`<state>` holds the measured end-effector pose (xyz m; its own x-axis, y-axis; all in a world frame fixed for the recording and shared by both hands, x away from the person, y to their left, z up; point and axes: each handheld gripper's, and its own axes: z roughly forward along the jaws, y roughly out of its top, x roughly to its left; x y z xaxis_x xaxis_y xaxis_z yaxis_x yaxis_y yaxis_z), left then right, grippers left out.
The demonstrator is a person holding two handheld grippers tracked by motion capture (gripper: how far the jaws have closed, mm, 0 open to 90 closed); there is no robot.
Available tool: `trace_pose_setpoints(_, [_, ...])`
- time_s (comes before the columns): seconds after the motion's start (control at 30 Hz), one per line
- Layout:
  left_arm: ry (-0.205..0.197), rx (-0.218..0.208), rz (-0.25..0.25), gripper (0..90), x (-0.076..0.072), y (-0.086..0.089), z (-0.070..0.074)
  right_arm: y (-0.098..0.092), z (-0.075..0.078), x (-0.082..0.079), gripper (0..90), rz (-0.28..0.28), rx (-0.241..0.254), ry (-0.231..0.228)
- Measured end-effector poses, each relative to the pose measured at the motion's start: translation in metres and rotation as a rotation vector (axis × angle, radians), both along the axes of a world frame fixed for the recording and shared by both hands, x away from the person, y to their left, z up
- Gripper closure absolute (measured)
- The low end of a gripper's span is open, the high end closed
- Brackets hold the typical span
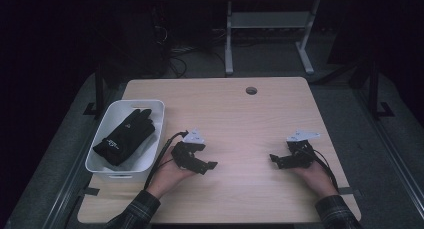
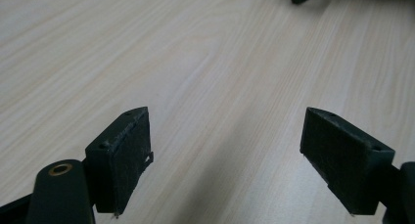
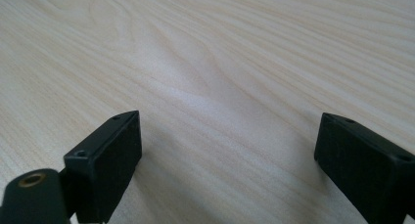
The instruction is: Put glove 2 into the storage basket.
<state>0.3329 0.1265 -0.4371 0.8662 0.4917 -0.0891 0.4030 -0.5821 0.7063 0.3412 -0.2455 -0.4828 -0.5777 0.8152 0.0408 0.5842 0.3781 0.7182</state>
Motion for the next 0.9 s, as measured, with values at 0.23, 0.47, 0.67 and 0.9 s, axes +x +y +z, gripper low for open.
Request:
trace_pose_setpoints(0.23, [0.003, 0.017, -0.015, 18.0, 0.000, -0.010, -0.020, 0.000, 0.000, 0.000, 10.1, 0.001, 0.000, 0.000])
trace_pose_setpoints(0.47, [-0.022, 0.045, -0.034, 17.8, -0.001, -0.013, -0.033, 0.000, 0.000, 0.000, 10.1, 0.003, 0.000, -0.001])
trace_pose_setpoints(0.67, [-0.081, 0.018, -0.035, 14.8, -0.006, -0.016, -0.042, 0.000, 0.000, 0.000, 10.1, 0.005, -0.001, -0.002])
trace_pose_setpoints(0.9, [-0.081, 0.026, -0.046, 13.3, -0.005, -0.015, -0.041, 0.000, 0.000, 0.000, 10.1, 0.007, 0.000, -0.003])
